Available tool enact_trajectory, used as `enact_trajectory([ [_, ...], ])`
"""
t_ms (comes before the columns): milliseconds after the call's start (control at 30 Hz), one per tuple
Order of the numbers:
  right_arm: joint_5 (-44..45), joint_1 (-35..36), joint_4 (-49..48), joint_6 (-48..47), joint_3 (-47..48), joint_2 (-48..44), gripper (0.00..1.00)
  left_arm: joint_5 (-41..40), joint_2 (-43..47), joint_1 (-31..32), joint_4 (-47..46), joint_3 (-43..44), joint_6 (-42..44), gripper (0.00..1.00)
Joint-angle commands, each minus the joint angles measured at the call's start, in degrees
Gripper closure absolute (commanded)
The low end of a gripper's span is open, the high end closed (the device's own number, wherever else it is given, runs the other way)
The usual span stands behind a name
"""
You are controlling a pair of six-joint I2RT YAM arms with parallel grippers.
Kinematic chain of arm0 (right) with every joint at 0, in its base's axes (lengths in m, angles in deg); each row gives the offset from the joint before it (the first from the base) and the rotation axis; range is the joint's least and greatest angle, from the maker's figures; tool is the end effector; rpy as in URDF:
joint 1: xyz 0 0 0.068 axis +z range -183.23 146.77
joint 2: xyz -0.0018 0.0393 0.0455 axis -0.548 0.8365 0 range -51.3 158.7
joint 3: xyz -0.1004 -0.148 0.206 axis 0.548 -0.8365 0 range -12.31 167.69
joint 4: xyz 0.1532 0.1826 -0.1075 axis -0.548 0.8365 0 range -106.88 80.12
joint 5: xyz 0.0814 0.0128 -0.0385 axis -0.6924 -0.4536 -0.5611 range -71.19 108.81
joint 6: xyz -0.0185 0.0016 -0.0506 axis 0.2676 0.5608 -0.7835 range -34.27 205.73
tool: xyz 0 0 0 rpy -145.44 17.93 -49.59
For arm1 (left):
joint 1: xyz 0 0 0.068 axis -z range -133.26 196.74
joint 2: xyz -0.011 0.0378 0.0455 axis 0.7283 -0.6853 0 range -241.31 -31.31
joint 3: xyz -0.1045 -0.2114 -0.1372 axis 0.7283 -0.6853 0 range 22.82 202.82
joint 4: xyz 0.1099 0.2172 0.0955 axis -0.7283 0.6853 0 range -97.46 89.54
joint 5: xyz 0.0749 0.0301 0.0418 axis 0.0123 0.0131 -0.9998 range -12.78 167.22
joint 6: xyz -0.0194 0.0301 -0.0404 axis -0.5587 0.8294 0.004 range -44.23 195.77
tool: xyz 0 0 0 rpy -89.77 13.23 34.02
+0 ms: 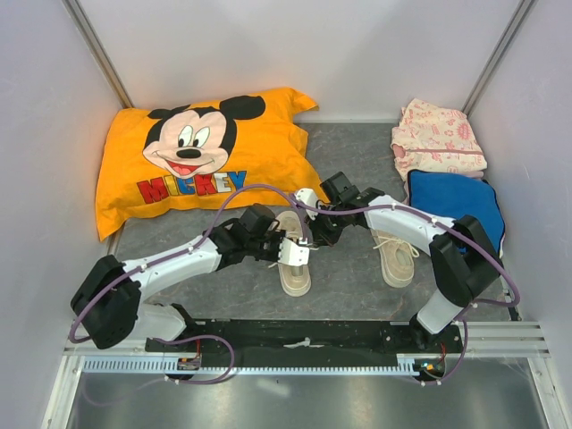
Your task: Tie the shoes
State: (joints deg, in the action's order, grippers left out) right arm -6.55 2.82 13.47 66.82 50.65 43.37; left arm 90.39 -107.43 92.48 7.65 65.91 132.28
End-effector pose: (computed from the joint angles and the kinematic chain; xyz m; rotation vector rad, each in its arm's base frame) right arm 0.2589 0.2073 0.2051 -1.3519 2.2780 0.6865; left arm 0.1807 -0.1971 0.2055 1.9253 1.4167 -0.1886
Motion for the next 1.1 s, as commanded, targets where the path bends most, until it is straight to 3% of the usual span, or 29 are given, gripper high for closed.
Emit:
enact_trajectory([
  [0, 5.76, -2.39, 1.29, -2.17, -1.7, -1.16, 1.0, 0.19, 2.9, -1.35, 3.95, -0.02, 0.88, 0.98],
  [1067, 10.42, -8.19, -1.26, -1.65, -6.09, -1.77, 1.0, -0.86, 5.1, -3.2, 4.75, -4.59, 2.55, 0.98],
])
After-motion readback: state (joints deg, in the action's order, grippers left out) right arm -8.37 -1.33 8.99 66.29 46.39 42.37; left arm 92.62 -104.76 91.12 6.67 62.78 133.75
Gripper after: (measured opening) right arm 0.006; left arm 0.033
